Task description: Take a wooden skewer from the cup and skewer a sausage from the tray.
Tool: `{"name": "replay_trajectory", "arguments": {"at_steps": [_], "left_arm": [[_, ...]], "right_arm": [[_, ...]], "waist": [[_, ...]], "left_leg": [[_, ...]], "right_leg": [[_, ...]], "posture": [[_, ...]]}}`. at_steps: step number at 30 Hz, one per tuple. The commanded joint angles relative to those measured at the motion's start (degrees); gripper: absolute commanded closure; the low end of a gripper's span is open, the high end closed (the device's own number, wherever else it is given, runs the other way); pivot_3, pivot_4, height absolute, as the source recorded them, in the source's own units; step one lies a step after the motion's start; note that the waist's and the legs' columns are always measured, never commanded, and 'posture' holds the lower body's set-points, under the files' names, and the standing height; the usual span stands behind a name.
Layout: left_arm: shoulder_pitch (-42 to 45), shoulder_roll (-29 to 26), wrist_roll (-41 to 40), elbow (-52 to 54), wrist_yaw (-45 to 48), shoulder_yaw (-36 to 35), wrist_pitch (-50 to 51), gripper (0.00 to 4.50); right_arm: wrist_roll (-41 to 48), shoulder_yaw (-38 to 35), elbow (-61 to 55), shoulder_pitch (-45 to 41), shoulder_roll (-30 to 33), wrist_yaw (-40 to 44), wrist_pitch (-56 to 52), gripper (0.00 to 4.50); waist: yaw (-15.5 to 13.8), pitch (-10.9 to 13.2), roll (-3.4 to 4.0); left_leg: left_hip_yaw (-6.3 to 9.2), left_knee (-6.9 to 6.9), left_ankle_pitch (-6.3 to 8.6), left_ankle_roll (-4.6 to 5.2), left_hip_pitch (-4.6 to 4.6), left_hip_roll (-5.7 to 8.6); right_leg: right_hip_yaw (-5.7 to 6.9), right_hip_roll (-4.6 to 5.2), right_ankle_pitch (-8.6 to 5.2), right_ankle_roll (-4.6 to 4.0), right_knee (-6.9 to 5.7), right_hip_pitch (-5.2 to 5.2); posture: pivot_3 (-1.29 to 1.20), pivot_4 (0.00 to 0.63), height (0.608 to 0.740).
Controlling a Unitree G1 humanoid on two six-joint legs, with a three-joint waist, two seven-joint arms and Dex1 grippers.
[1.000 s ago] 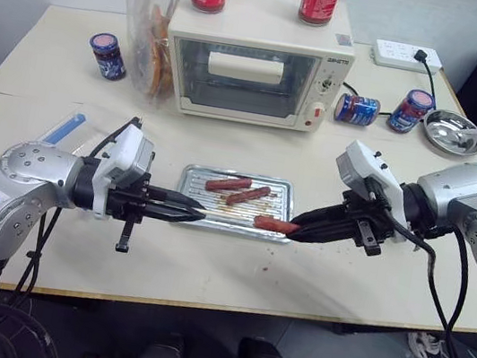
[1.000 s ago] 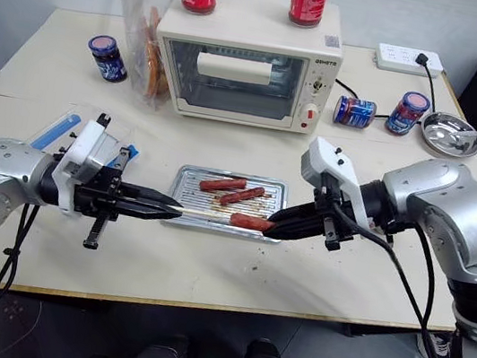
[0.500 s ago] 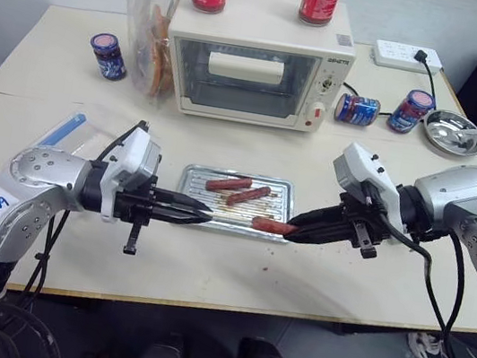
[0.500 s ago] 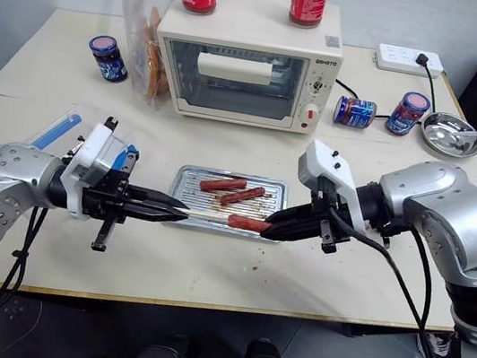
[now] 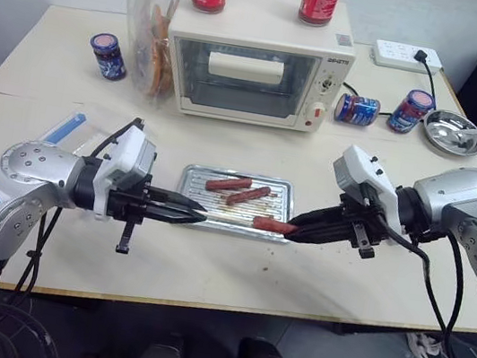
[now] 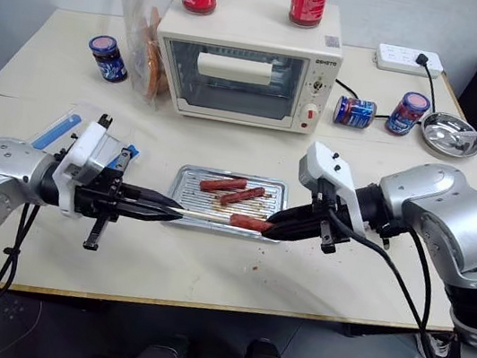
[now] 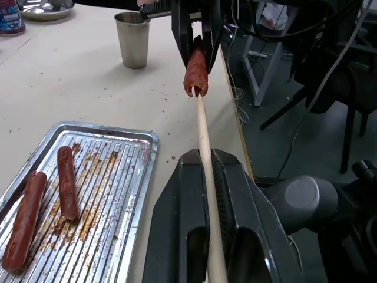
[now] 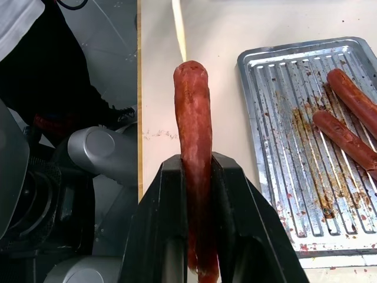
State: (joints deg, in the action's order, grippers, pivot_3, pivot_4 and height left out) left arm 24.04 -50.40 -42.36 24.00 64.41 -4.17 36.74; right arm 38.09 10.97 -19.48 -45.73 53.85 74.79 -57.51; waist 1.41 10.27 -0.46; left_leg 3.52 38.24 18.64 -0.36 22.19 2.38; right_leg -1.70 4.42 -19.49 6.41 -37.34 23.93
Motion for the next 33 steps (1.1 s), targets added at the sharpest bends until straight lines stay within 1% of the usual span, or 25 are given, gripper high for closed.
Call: {"name": "replay_trajectory", "arguments": {"at_steps": [1,9,19,29,33], "left_arm": [[0.4,-0.6,-0.6,1.1,0.3,-1.7,-0.6,4.5],[2.1,0.9,1.1,-0.8,0.1,0.1,-1.5,4.5],[2.1,0.0,2.4,-3.1,2.3,-0.6,-2.9,4.5],[1.0,1.0,1.8,-1.0,2.1,0.7,-2.4,4.5],[2.0,1.5,2.0,-1.7,1.7,0.9,-2.2,4.5]], "right_arm": [[0.7,-0.7,-0.4,-0.2,0.2,0.1,-0.1,4.13],[2.4,-1.3,-1.5,-0.6,-0.1,-0.8,-1.9,4.13],[2.6,-1.9,-1.7,-0.1,0.7,-1.4,-2.2,4.13],[2.8,-1.9,-1.3,-0.1,0.1,-2.2,-2.4,4.13],[3.6,-2.2,-1.6,-0.2,-0.2,-2.5,-3.0,4.13]], "waist": [[0.0,0.0,0.0],[0.0,0.0,0.0],[0.0,0.0,0.0],[0.0,0.0,0.0],[0.0,0.0,0.0]], "left_leg": [[0.0,0.0,0.0,0.0,0.0,0.0],[0.0,0.02,0.0,0.0,0.0,0.0],[0.0,0.02,0.0,0.0,0.0,0.0],[0.0,0.02,0.0,0.0,0.0,0.0],[0.0,0.03,0.0,0.0,0.0,0.0]], "right_leg": [[0.0,0.0,0.0,0.0,0.0,0.0],[0.0,0.0,0.0,0.0,-0.02,0.0],[0.0,0.0,0.0,0.0,-0.03,0.01],[0.0,0.0,0.0,0.0,-0.04,0.01],[0.0,0.0,0.0,0.0,-0.06,0.01]], "posture": [[0.0,0.15,0.74],[0.0,0.15,0.74],[0.0,0.15,0.74],[0.0,0.15,0.74],[0.0,0.15,0.74]]}}
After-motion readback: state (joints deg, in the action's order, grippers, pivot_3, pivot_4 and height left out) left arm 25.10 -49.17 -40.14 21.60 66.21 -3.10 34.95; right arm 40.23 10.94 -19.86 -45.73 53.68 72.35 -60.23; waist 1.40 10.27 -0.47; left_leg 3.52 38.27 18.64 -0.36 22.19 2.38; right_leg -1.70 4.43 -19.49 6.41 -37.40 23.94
